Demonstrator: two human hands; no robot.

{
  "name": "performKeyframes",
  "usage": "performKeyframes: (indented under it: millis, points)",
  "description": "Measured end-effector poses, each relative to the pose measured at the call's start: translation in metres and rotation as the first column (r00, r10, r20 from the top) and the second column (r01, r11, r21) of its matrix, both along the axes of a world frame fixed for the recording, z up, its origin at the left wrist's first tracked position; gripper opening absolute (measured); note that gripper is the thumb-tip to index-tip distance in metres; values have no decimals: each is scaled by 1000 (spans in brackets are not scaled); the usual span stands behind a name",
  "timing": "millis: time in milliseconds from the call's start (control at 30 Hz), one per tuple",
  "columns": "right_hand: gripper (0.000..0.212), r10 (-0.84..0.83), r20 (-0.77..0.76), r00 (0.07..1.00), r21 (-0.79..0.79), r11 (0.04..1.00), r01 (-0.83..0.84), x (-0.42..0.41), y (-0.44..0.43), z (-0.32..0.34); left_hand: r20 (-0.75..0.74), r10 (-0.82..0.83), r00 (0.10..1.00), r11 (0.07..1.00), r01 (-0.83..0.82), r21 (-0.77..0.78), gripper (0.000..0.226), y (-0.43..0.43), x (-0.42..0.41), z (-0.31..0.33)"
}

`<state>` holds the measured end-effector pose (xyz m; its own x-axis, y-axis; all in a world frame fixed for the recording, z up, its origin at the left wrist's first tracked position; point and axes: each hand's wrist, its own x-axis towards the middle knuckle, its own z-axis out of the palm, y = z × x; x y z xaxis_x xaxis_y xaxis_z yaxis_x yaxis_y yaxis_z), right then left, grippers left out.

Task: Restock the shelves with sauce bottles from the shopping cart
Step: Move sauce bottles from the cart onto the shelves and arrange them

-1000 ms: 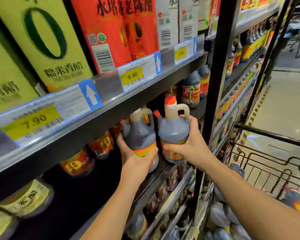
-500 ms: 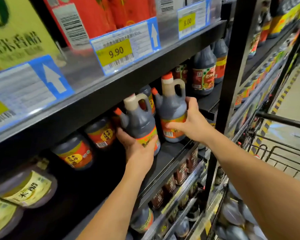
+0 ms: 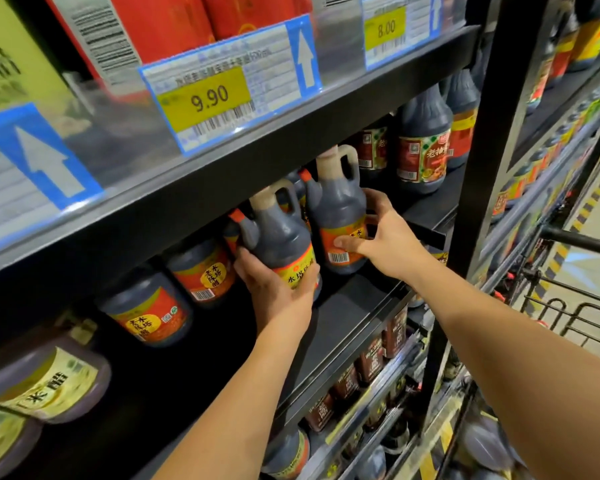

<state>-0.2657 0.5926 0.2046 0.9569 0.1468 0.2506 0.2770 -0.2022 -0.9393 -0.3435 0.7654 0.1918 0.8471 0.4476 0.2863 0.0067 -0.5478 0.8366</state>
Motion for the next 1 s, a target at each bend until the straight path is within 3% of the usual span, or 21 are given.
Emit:
performKeyframes:
  millis: [467, 600, 700, 800, 867, 1000]
  points:
    - [75, 25, 43, 999, -6, 1000, -25, 16, 15, -4, 78, 20, 997, 999, -24, 46, 115, 4, 15, -1]
    - [77, -4, 43, 999, -65, 998, 7, 10, 17, 1, 60, 17, 998, 998, -20, 53, 116, 3, 14, 1]
    - [88, -57, 30, 998, -202, 978, 62, -9, 21, 4, 40, 11, 999, 997, -14, 77, 120, 6, 7, 4]
    - [84, -156, 121, 980, -275, 943, 185, -44, 17, -2, -49, 41, 998, 999, -40, 15, 124, 12, -9, 3]
    - [79, -232, 197, 953, -349, 891, 289, -74, 8, -6, -47, 41, 998, 998, -43, -42, 117, 10, -27, 2]
    - [62, -280, 226, 933, -428, 832, 353, -130, -21, -10, 35, -40, 999, 999, 40, -14, 81, -10, -64, 4]
